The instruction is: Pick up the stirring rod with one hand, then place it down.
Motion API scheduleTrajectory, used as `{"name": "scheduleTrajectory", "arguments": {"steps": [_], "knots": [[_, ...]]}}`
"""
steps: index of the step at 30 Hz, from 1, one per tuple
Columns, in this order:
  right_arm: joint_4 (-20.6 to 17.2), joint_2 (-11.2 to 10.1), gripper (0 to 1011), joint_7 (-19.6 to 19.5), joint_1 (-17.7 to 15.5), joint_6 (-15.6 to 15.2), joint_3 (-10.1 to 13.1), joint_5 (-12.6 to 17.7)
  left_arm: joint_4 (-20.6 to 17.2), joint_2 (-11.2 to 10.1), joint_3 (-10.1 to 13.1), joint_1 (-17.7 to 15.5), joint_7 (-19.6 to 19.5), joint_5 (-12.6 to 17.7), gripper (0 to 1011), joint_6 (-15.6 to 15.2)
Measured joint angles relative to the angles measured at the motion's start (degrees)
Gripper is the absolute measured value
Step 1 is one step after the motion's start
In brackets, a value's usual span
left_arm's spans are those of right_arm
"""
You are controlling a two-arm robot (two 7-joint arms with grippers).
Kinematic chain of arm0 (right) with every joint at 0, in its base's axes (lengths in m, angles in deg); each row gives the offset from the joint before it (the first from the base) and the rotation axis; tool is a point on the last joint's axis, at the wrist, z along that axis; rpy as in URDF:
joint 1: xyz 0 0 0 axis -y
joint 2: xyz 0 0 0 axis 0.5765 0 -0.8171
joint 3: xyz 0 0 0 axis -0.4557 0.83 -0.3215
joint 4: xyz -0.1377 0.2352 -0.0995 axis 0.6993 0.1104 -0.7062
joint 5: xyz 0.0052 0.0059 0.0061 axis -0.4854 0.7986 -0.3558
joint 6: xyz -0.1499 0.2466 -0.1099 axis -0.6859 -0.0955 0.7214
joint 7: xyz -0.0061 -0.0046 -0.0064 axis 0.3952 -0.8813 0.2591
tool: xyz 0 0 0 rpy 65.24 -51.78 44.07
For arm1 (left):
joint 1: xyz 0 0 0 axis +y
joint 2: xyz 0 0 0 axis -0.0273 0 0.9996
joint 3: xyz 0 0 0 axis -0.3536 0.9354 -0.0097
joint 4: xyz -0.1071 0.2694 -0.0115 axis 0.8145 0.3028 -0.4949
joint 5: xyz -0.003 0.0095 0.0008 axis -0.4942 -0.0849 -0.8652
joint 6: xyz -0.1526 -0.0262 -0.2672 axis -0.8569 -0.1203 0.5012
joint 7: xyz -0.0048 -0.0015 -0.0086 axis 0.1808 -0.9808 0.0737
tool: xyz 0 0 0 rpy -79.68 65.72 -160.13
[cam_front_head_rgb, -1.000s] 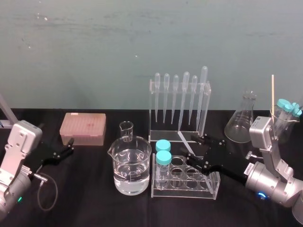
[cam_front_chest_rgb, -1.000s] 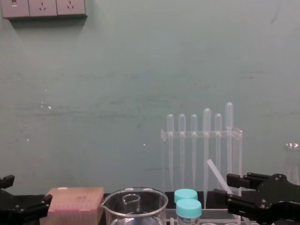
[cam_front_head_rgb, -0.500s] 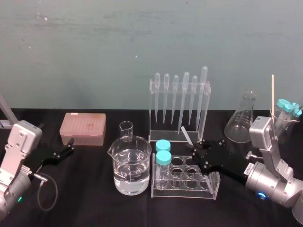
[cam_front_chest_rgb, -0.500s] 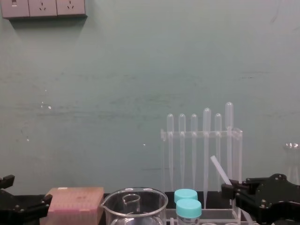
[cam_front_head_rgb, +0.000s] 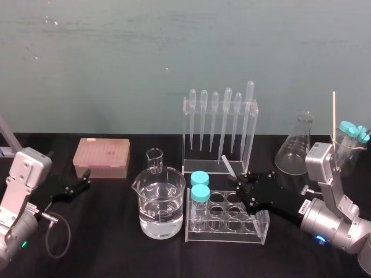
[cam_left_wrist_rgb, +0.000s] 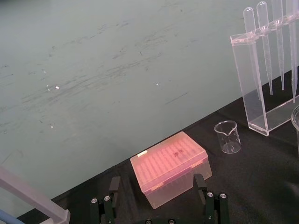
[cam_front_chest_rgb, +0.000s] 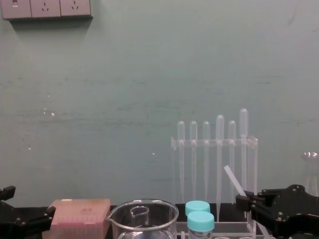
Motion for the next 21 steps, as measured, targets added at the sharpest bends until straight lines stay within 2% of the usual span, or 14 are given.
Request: {"name": "scheduleTrajectory", "arguments": {"steps": [3, 7, 14, 17, 21], "knots": [[0.0, 0.0, 68, 0.0, 0.0, 0.0, 0.1, 0.0, 0.0, 0.0, 0.0, 0.0, 0.0, 0.0, 1000, 0.0], [-0.1, 0.7, 68, 0.3, -0.7, 1.4, 1.5, 1.0, 0.0, 0.0, 0.0, 0.0, 0.0, 0.0, 1000, 0.0], [-0.3, 3.1, 68, 3.9, -1.1, 4.0, 4.6, 6.1, 0.0, 0.0, 0.0, 0.0, 0.0, 0.0, 1000, 0.0], [-0.3, 3.8, 68, 5.1, -1.0, 4.7, 5.4, 7.3, 0.0, 0.0, 0.0, 0.0, 0.0, 0.0, 1000, 0.0], [-0.3, 4.9, 68, 6.6, -0.6, 7.4, 6.5, 7.9, 0.0, 0.0, 0.0, 0.0, 0.0, 0.0, 1000, 0.0]]}}
